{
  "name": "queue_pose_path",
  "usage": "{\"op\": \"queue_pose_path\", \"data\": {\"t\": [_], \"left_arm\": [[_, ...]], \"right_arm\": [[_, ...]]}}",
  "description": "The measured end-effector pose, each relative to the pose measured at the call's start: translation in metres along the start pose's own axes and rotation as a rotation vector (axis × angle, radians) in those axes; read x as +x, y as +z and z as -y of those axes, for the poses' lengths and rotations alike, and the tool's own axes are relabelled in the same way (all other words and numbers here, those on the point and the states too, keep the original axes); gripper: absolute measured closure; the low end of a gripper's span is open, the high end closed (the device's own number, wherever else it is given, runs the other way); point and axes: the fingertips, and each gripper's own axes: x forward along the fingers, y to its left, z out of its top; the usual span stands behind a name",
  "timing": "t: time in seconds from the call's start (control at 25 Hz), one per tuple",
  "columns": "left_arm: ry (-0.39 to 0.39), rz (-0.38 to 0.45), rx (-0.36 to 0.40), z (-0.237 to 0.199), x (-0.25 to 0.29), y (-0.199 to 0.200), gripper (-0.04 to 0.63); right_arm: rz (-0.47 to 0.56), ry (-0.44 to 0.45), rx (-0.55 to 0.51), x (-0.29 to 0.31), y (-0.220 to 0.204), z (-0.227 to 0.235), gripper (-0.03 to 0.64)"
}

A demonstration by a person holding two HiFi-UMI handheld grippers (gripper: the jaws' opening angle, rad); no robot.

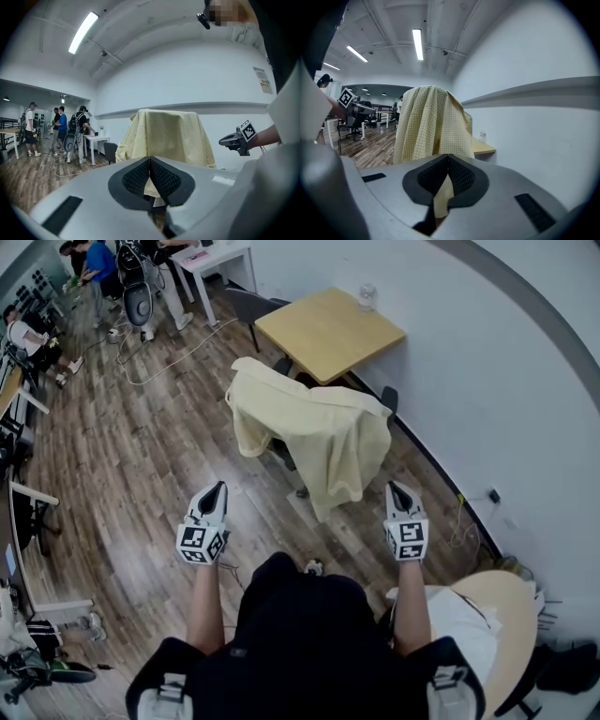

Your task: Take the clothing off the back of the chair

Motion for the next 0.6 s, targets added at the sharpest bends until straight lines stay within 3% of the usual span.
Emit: {"op": "queue_pose_path", "data": {"t": [0.2,0.4,0.6], "left_arm": [[0.026,0.000,-0.006,-0.007,0.005,0.001,0.592],[0.024,0.001,-0.004,-0.012,0.017,0.003,0.592],[0.010,0.004,-0.004,-0.021,0.038,0.006,0.592]], "right_arm": [[-0.017,-0.003,-0.002,0.012,0.002,0.011,0.621],[0.049,0.002,-0.032,0.024,0.016,0.018,0.621],[0.022,-0.012,-0.023,0.033,0.013,0.022,0.621]]}}
